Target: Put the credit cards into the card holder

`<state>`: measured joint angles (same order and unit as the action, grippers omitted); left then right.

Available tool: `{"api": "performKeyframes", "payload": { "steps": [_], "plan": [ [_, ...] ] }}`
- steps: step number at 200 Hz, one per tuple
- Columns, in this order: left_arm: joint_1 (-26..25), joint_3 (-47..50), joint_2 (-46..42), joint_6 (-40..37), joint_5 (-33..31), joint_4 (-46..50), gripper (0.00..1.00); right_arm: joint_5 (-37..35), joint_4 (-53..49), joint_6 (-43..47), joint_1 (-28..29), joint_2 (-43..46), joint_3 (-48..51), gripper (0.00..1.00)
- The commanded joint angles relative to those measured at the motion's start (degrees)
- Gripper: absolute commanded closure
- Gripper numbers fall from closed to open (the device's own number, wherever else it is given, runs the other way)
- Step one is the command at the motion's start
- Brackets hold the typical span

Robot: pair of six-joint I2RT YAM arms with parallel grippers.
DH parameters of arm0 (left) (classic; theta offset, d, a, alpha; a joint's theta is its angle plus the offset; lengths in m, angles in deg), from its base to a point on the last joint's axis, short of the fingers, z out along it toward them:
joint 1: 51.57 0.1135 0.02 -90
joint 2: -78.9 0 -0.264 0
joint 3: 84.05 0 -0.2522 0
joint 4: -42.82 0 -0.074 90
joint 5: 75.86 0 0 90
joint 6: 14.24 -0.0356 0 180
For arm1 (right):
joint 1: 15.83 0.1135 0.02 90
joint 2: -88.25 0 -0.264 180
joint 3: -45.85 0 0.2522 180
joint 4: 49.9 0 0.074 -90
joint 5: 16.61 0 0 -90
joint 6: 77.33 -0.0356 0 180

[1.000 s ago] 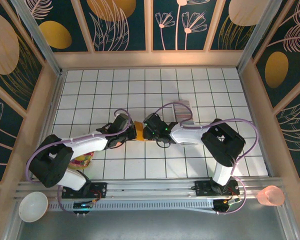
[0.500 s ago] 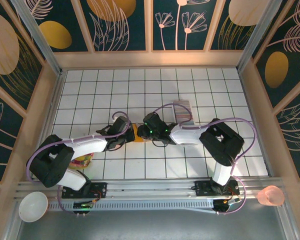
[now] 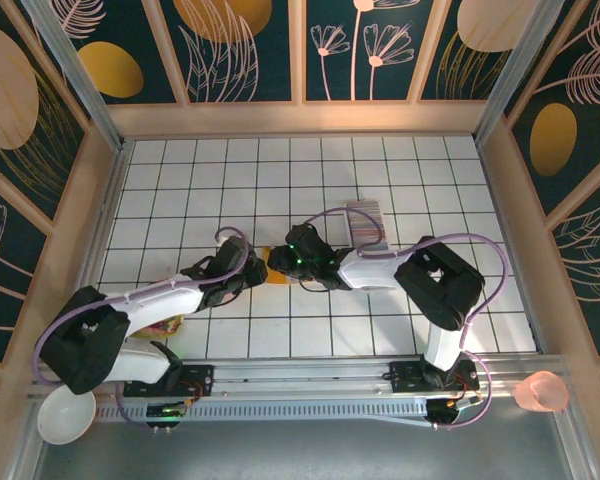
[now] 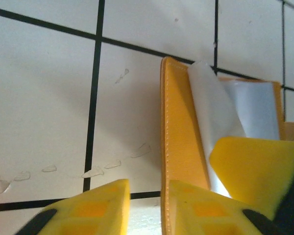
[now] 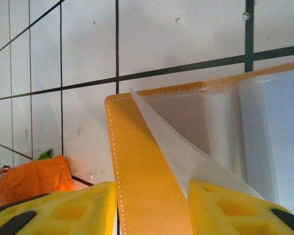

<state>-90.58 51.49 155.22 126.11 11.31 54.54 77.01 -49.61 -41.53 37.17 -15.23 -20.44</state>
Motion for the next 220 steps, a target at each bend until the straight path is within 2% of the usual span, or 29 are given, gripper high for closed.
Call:
{"api": "performKeyframes", "payload": {
  "steps": [1,22,71,100,150,220],
  "plan": [
    [-0.19,-0.15,-3.49,0.81,-2.14,0.68,0.82,1.02,1.75,-0.95,0.34,-1.45,0.91,0.58],
    [-0.17,-0.52,-6.31,0.81,-2.75,1.29,0.89,1.48,2.81,-0.83,0.42,-1.54,0.53,0.58],
    [-0.16,-1.39,-14.16,1.89,-8.17,5.7,0.95,1.93,3.16,-1.0,0.53,-3.11,-1.1,0.58],
    [-0.12,-1.08,-19.03,3.26,-12.45,8.78,0.92,2.17,3.35,-0.53,0.8,-3.53,-2.72,0.59],
    [-0.12,0.29,-24.55,4.75,-15.28,10.3,0.9,3.89,4.68,0.26,1.15,-5.01,-6.5,0.58],
    [-0.19,1.16,-26.21,6.05,-15.6,11.57,0.86,5.65,2.28,4.63,1.13,-5.94,-16.14,0.57]
  ]
}}
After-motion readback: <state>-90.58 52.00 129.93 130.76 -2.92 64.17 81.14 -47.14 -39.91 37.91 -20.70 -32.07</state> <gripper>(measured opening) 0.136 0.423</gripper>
